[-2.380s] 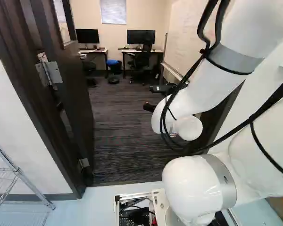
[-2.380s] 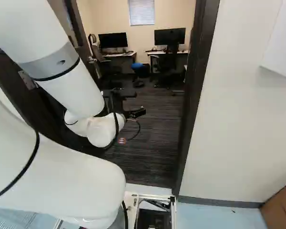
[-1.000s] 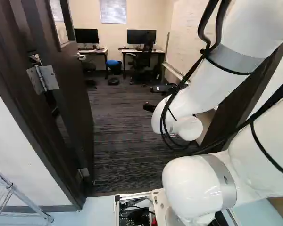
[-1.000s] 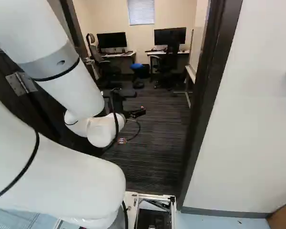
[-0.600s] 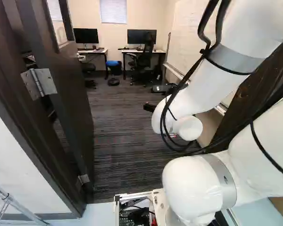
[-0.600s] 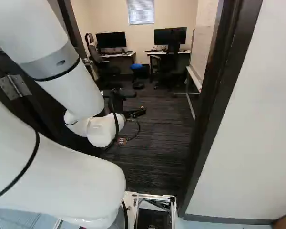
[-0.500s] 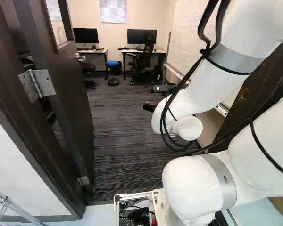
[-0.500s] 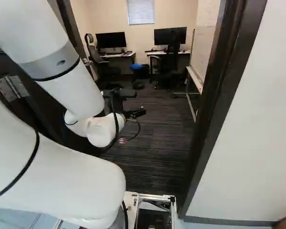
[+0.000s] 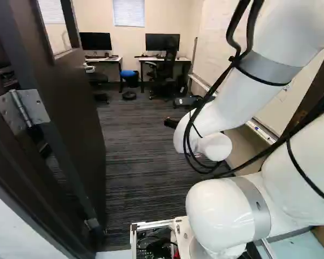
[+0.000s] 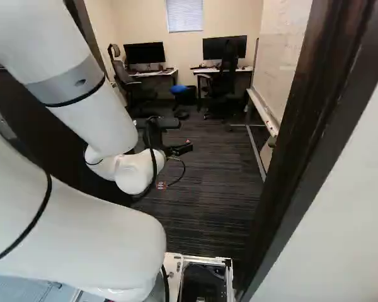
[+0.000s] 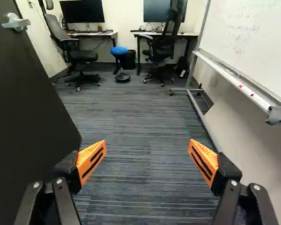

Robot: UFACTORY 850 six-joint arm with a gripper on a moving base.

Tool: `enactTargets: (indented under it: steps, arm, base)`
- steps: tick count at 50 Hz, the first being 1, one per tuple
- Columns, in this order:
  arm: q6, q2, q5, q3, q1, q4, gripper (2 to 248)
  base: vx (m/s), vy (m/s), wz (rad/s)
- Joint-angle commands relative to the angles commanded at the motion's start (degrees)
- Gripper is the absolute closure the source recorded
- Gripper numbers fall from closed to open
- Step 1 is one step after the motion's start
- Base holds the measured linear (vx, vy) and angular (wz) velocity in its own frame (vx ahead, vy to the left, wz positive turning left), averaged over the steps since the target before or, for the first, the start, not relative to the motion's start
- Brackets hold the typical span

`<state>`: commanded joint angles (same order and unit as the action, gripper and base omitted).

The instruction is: Open the door and move inside

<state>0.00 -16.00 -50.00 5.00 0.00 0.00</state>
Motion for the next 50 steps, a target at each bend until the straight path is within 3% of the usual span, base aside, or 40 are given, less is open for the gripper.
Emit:
enactTargets:
  steps: [50]
  arm:
    - [0.0,0.0,0.0,0.0,0.0,0.0,3]
  base:
    - [0.186,0.031,-0.015]
